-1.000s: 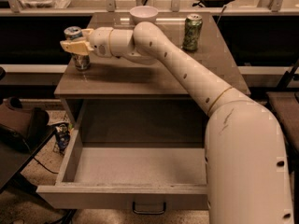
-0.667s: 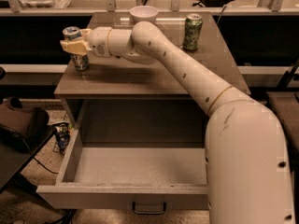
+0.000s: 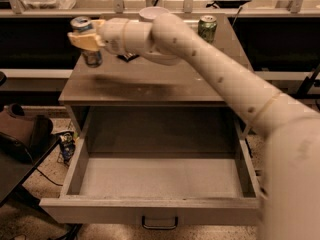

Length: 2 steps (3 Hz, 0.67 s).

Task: Place redbull can into top drawer

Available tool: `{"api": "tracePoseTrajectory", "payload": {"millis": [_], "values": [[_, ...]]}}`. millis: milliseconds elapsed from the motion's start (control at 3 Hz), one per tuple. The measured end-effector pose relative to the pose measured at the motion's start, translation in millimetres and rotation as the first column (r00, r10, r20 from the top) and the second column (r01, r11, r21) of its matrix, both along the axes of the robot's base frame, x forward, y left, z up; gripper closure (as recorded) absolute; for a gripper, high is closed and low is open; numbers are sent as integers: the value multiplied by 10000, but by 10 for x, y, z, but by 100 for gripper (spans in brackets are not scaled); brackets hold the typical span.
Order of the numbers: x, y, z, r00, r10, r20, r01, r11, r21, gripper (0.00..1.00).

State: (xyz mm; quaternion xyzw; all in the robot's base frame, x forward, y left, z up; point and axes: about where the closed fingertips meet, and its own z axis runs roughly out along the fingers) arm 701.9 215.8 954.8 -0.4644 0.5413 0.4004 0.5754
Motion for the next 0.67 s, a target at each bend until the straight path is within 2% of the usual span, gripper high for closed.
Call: {"api": "tracePoseTrajectory", "payload": {"millis": [333,667], "values": [[-790,-327,334,9984,-434,356,426,9988,227,100],[-1736,-480,80,10000,-73,1,73,10000,53,100]]}}
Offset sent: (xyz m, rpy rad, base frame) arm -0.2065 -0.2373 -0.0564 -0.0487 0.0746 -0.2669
